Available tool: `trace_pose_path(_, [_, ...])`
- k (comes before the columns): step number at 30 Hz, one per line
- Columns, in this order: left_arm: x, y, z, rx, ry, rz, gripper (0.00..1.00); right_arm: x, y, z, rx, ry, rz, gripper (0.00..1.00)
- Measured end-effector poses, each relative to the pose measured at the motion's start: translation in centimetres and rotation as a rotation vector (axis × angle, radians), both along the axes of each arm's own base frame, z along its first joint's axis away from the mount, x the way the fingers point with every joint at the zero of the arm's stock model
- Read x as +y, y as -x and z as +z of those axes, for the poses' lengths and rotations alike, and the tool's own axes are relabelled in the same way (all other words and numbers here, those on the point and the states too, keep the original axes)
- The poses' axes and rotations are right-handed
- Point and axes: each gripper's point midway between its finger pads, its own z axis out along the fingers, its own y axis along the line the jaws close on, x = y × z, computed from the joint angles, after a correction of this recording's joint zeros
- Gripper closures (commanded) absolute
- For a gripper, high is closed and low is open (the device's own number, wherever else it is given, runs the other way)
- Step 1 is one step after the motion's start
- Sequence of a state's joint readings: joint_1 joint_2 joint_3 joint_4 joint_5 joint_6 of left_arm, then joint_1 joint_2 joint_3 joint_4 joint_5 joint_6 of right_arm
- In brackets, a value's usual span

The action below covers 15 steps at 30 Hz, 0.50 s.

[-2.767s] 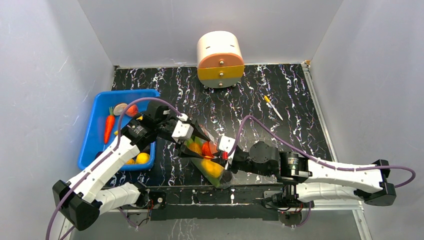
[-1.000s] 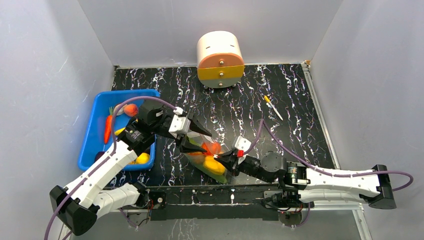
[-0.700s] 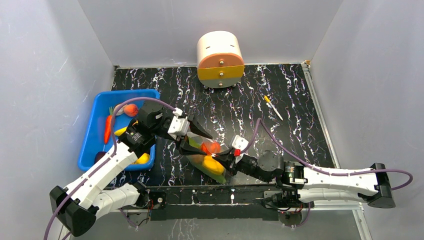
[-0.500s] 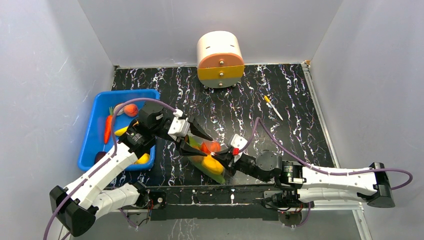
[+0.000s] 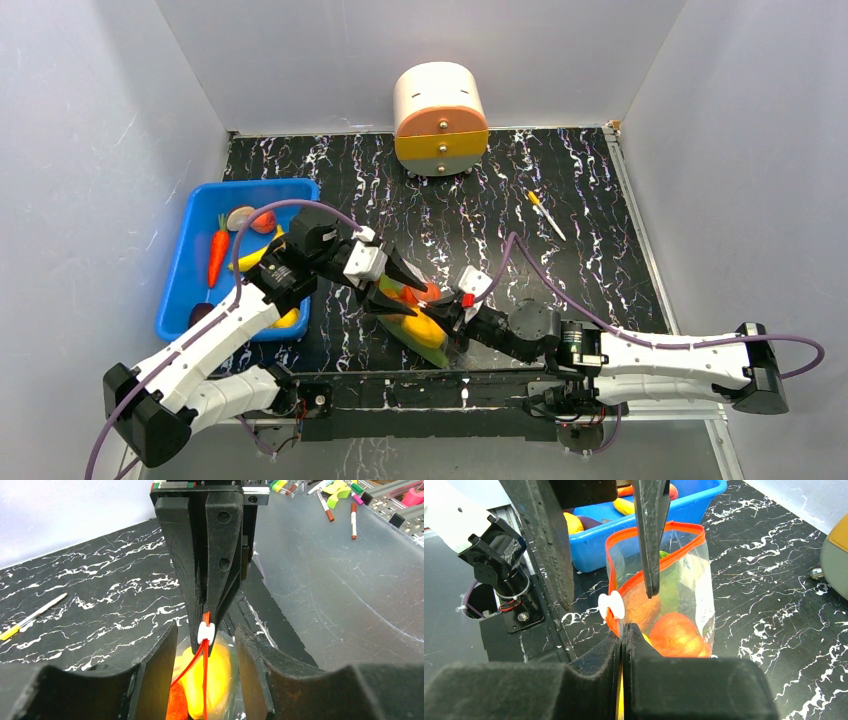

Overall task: Place the food in the zip-top bag and seal the zipper
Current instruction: Zip the zipper food storage bag at the center of the board.

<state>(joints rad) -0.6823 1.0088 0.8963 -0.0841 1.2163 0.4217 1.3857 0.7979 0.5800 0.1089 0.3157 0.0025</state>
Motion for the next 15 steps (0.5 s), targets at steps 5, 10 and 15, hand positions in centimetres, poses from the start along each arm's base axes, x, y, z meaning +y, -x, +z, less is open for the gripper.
trace_pose_path(5, [-0.1,0.0,-0.5,-0.002,-0.011,-0.003,0.63,0.0,0.0,-0.1,0.0,0.002,0.0,1.0])
trace_pose_path(10, [-0.2,0.1,-0.8,-0.009,-0.017,-0.006,0.67,0.0,0.0,0.0,0.004,-0.001,0.0,1.0])
trace_pose_path(15, [-0.4,-0.1,-1.3,-0.011,-0.031,-0.006,0.76,0.0,0.0,0.0,0.008,-0.003,-0.001,1.0])
